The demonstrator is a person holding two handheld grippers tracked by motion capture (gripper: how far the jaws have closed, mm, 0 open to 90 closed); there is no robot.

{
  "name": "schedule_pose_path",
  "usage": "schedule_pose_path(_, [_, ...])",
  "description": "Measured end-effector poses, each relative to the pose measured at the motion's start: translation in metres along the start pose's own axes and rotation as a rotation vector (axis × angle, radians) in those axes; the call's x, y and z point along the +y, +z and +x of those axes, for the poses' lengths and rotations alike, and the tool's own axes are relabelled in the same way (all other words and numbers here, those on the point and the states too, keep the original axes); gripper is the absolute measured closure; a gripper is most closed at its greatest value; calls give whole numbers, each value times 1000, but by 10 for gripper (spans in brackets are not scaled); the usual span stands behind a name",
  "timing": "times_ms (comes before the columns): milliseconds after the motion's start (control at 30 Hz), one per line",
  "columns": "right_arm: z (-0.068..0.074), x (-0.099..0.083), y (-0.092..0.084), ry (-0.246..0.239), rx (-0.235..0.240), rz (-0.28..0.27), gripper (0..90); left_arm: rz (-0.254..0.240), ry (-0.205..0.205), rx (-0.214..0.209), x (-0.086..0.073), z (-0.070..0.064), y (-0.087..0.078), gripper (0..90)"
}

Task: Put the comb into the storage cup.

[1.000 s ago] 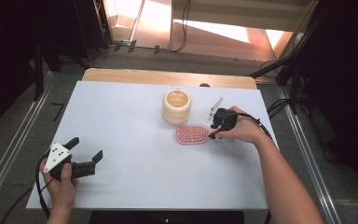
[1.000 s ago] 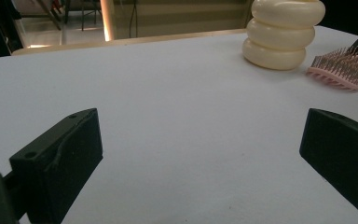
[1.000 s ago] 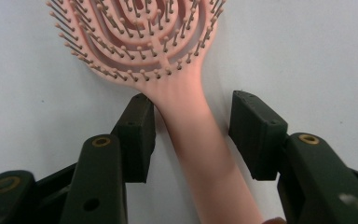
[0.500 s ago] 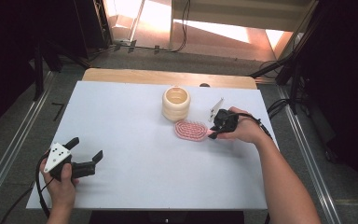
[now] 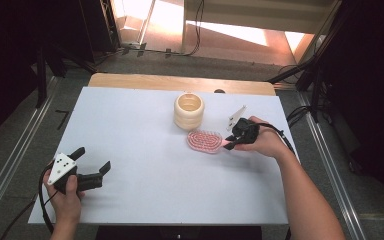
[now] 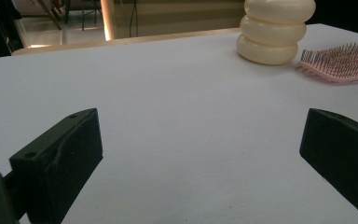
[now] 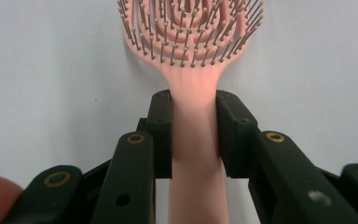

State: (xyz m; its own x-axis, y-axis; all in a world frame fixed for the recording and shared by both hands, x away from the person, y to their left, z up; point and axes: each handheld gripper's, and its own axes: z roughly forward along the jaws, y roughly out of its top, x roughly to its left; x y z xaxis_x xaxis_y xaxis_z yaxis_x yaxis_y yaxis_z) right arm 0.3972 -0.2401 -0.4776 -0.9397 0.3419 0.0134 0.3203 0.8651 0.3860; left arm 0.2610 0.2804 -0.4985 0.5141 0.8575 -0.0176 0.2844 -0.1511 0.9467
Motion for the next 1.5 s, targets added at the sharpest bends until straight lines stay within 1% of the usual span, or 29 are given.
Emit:
schedule_pose_path(33, [0,-1,0,-4,0,-19,673,-1,1,-1,0,0,0,0])
schedule_pose_path(67, [1,-2,-1,9,2,-28,674,0,2,-1,0,0,0,0])
schedule_pose_path(100, [1,-3,-1,3,2,-38,673,0,3,-1,0,0,0,0])
schedule_pose_path(133, [3,-4,-2,16,1,-48,674,0,3,0,0,0,0,0])
schedule_pose_path(167, [3,-5,-2,11,1,-56,673,-2,3,-2,0,0,0,0])
schedule_pose_path(200, [4,-6,-3,24,1,-63,674,-2,3,-2,0,0,0,0])
schedule_pose_path(233, [4,-7,-3,17,8,-73,674,-2,3,-2,0,0,1,0])
schedule_pose_path(300, [5,-8,-4,25,3,-75,674,-1,3,-2,0,0,1,0])
schedule_pose_path(333, [6,-9,-4,29,10,-82,673,-2,3,-1,0,0,1,0])
schedule_pose_path(400, [7,-9,-4,18,13,-82,673,-1,3,-2,0,-1,1,0])
schedule_pose_path(433, [8,-9,-3,19,27,-90,674,-1,4,-1,0,-1,0,0])
schedule_pose_path(467, [9,-8,-4,17,24,-82,673,-2,4,-2,0,-1,1,0])
schedule_pose_path(567, [12,-6,-5,0,24,-89,673,-1,4,-1,0,-1,1,0])
schedule_pose_path(600, [14,-5,-6,4,18,-94,674,-1,4,-2,0,-1,1,0])
schedule_pose_path(633, [16,-4,-7,4,22,-103,674,-1,4,-1,0,-1,1,0])
schedule_pose_path(667, [16,-3,-8,-4,19,-114,673,-1,5,-2,0,-1,0,0])
schedule_pose_path(700, [16,-3,-8,-23,20,-131,674,-1,5,-2,0,-1,0,0])
schedule_pose_path(733, [17,-2,-8,-23,14,-142,673,1,6,0,0,-1,0,0])
schedule_pose_path(800, [20,-1,-11,-14,12,-147,674,0,13,9,0,-2,0,0])
schedule_pose_path(833, [21,-1,-11,-8,11,-155,674,6,26,9,1,-3,1,0])
schedule_pose_path(867, [22,-1,-11,-26,4,-163,674,13,35,10,1,-4,1,0])
schedule_pose_path(967, [24,0,-12,-18,1,-186,674,19,48,12,2,-6,2,0])
schedule_pose_path(1067, [27,-1,-13,-10,-10,-198,674,20,48,2,4,-10,2,0])
schedule_pose_path(1100, [27,-1,-14,-14,-13,-204,674,16,46,-7,5,-12,3,0])
schedule_pose_path(1233, [30,-1,-17,-4,-21,-231,674,17,45,-55,9,-23,9,0])
schedule_pose_path(1300, [32,-2,-18,-7,-26,-244,673,16,46,-79,12,-30,13,0])
schedule_pose_path(1367, [34,-2,-18,-9,-32,-258,674,5,34,-101,16,-35,16,0])
schedule_pose_path(1433, [36,-3,-20,-13,-28,-277,674,-2,33,-117,19,-41,18,0])
schedule_pose_path(1500, [39,-2,-23,-12,-45,-285,674,-4,36,-133,22,-46,20,0])
